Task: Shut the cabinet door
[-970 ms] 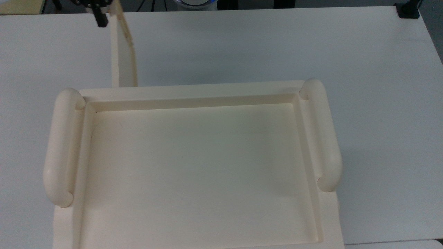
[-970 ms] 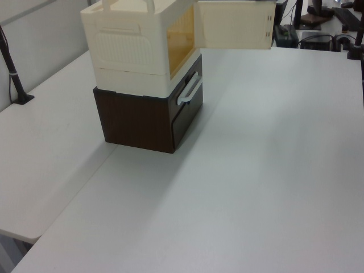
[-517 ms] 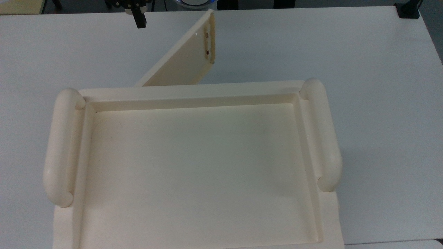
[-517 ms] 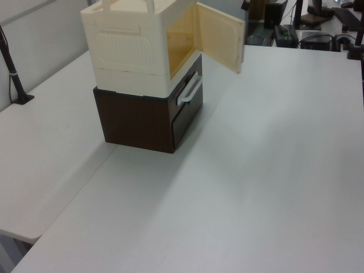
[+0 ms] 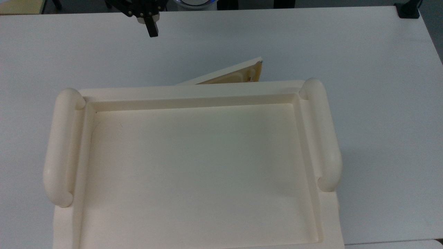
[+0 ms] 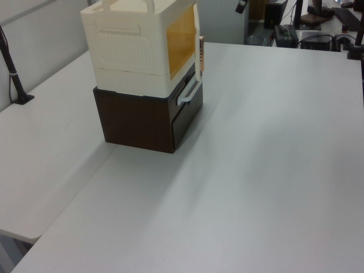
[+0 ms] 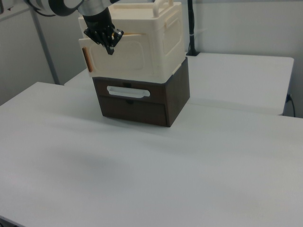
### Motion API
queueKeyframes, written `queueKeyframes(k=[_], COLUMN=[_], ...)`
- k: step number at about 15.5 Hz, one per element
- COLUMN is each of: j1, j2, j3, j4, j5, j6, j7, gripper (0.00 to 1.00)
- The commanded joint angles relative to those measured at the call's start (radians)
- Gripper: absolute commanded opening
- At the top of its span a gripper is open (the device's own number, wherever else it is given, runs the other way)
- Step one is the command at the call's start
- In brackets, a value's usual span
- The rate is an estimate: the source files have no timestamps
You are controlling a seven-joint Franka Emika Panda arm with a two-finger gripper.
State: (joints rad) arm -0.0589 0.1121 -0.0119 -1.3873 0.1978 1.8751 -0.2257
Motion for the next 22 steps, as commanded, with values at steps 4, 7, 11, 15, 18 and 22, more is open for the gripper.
queueKeyframes(k=[4,7,11,15,18,22], j1=[0.028,0.051,0.053,0.053,0.051,0.051], j2=[0.075,0.107,0.147,0.156,0.155,0.172], j3=[0.084,0.084,0.086,0.086,0.086,0.086], j4=[-0.012,-0.010,-0.010,-0.012,-0.012,-0.013], j5=[0.014,0.014,0.014,0.012,0.009,0.008], j6=[0.246,0.344,0.496,0.532,0.527,0.530], j7=[0.020,0.019,0.019,0.014,0.013,0.008], gripper=[0.00,0.00,0.00,0.00,0.00,0.00])
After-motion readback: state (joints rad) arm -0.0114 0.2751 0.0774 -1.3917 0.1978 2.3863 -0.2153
